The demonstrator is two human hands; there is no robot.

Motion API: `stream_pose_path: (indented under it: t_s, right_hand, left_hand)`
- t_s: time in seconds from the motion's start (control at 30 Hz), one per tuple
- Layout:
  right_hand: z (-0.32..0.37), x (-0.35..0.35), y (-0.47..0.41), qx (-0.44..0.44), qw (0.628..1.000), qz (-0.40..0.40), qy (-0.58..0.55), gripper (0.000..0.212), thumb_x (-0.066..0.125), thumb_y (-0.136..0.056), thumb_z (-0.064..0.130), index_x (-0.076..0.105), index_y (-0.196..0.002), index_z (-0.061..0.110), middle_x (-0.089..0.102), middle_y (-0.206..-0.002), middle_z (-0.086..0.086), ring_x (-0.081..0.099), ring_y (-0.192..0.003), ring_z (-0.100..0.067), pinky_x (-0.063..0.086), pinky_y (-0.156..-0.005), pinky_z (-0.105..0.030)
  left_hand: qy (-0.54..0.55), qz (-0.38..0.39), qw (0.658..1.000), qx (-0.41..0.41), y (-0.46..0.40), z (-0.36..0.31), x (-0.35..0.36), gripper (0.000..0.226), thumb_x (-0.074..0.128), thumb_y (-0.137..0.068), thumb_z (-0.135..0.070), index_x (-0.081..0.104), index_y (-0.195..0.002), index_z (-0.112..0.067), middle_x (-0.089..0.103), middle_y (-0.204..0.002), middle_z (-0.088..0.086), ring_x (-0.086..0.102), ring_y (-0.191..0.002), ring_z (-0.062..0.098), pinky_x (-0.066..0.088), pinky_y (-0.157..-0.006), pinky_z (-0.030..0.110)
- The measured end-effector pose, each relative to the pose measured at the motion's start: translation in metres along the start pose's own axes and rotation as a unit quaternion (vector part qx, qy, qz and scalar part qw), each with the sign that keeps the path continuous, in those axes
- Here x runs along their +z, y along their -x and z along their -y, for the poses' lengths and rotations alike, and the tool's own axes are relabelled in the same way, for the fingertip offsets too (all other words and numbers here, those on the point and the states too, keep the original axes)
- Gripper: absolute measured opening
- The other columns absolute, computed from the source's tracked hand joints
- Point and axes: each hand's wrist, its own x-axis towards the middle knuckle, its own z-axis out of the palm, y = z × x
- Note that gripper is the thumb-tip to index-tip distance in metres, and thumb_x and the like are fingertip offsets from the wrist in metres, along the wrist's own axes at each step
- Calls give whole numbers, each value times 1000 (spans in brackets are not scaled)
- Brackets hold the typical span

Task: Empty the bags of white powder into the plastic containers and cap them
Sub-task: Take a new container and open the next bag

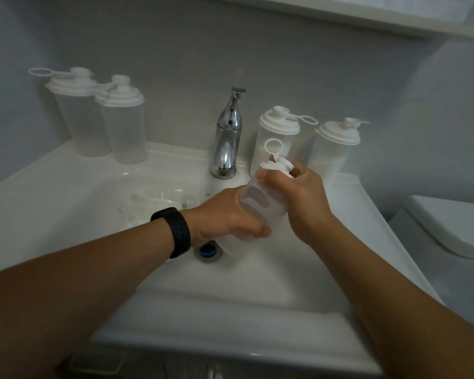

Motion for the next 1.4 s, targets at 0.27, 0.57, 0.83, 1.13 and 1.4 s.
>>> stream_pose_path:
  t_s: [0.27, 0.57, 0.83, 1.13, 1.4]
  right_hand:
    - [-6, -3, -5, 52, 997, 31, 52, 41, 81, -74, 43, 72, -94, 9, 76, -89, -9, 74, -88, -32, 58, -86, -51]
    - [-17, -1, -3, 125, 992, 12, 23, 28, 82, -81, 39, 74, -99, 19, 77, -90, -2, 72, -91, -25, 57, -84, -40]
    - [-5, -2, -2, 9, 997, -39, 70, 54, 77, -56, 51, 73, -90, 9, 72, -79, -5, 68, -77, -21, 57, -79, -51]
    - [2, -3, 0, -25, 998, -12, 50, 40, 79, -62, 35, 73, -86, 4, 71, -77, -8, 67, -75, -22, 53, -74, -42]
    - [7, 0, 3, -18, 999, -2, 29, 33, 79, -66, 24, 68, -82, -2, 66, -72, -9, 66, -70, -24, 52, -67, -39]
  left_hand:
    - [-12, -20, 999, -37, 1, 3, 3, 57, 85, -71, -21, 58, -121, -18, 76, -104, 12, 73, -86, 16, 59, -78, 30]
    - [-441, -234, 866, 36, 0, 2, 22, 77, 78, -73, -51, 42, -137, -29, 64, -116, -9, 66, -96, 19, 56, -80, 38]
    - [-265, -206, 941, 30, 1, -6, 15, 63, 88, -61, -42, 53, -113, -35, 67, -95, -16, 66, -80, 3, 56, -77, 29]
    - [-163, -111, 979, 48, -1, -4, 2, 60, 90, -60, -30, 60, -113, -30, 74, -97, -10, 72, -84, 6, 61, -87, 42]
    - [-31, -2, 999, 20, -1, -1, -4, 58, 83, -60, -14, 63, -115, -13, 75, -100, 8, 73, -97, 30, 61, -86, 40]
